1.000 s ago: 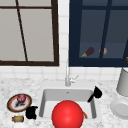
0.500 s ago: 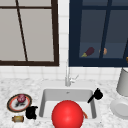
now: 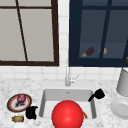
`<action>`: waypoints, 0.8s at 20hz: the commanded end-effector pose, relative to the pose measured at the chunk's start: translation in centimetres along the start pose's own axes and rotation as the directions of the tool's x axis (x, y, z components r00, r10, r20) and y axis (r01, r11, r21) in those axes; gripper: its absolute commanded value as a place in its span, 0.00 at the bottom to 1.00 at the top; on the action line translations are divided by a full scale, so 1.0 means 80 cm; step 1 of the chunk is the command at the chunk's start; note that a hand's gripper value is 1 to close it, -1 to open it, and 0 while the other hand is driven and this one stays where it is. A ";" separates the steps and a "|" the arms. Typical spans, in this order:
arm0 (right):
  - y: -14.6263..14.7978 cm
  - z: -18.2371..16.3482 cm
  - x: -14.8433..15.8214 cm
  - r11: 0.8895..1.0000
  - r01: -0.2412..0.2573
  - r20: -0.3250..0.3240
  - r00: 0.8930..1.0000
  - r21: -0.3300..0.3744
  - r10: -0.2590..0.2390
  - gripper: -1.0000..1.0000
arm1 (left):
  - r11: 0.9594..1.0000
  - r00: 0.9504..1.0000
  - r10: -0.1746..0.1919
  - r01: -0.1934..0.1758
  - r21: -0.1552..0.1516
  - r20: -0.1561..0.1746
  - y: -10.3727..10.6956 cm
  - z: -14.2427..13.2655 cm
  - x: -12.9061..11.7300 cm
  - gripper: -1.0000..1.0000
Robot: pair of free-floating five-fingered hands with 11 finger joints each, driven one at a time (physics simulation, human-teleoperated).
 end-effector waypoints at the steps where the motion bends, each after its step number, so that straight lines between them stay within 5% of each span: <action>1: -0.019 0.010 0.013 0.994 0.090 -0.059 0.994 -0.067 -0.094 0.00 | 1.000 1.000 0.000 0.000 0.000 0.000 0.000 0.000 0.000 0.50; 9: -0.059 0.033 0.038 0.974 0.157 -0.153 0.971 -0.161 -0.182 0.00 | 1.000 1.000 0.000 0.000 0.000 0.000 0.000 0.000 0.000 0.50; 16: -0.080 0.034 0.063 0.940 0.271 -0.182 0.933 -0.210 -0.309 0.00 | 1.000 1.000 0.000 0.000 0.000 0.000 0.000 0.000 0.000 0.50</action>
